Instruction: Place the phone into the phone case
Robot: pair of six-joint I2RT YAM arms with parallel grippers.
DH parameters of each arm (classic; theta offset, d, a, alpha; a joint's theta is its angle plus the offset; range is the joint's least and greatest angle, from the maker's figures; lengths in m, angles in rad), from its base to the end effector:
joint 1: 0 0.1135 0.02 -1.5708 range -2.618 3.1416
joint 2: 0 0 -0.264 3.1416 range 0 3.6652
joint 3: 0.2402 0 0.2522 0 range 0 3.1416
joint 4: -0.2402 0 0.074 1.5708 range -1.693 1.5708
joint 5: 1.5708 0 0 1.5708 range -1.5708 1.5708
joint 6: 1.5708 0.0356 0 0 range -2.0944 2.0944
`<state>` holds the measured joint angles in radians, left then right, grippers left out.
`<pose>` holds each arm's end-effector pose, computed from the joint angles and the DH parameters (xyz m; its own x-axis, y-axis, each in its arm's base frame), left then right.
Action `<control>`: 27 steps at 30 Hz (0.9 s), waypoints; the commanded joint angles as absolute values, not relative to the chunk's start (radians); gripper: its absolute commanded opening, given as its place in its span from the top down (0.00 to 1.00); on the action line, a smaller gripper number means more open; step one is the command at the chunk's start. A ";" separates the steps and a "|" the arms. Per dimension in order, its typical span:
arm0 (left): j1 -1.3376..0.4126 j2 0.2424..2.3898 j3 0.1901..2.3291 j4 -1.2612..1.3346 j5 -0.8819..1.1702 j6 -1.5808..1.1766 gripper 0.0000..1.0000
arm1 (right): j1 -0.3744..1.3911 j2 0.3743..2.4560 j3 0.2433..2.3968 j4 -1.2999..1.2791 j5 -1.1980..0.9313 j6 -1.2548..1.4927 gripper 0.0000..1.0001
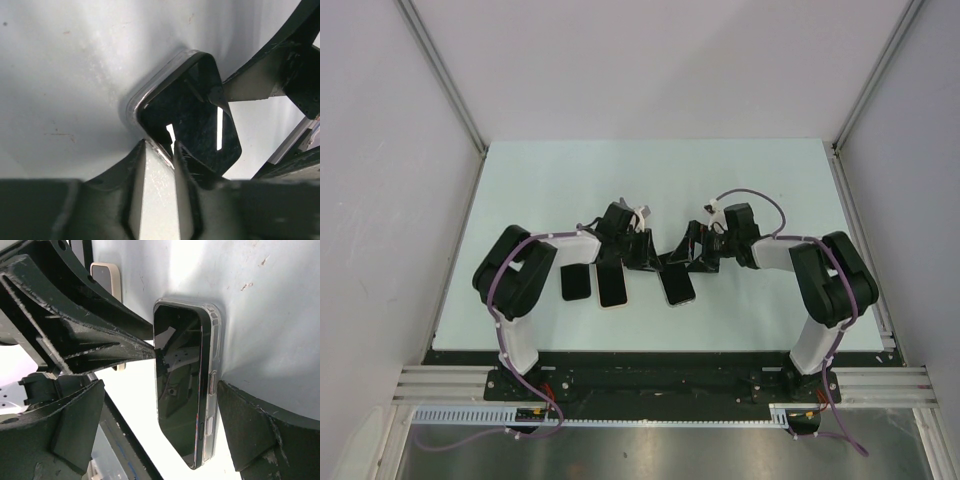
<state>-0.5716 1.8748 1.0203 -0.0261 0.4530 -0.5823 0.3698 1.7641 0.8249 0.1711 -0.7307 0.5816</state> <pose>0.3050 -0.2147 0.1383 -0.9380 0.0155 -0.3462 0.2453 0.7351 -0.6320 0.3048 0.1436 0.1405 -0.9350 0.0763 -0.3463 -0.2430 0.5732 0.7826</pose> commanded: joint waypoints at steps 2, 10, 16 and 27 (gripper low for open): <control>-0.583 1.879 1.006 0.031 0.517 -0.604 0.75 | 0.370 1.782 0.828 0.268 -0.880 0.653 0.04; -0.581 1.876 0.979 0.089 0.580 -0.637 0.85 | 0.338 1.822 0.746 0.520 -0.977 0.802 0.06; -0.583 1.871 0.973 0.097 0.584 -0.640 0.85 | 0.334 1.839 0.727 0.545 -0.985 0.808 0.10; -0.581 1.881 0.973 0.103 0.591 -0.644 0.85 | 0.319 1.838 0.712 0.581 -1.023 0.824 0.37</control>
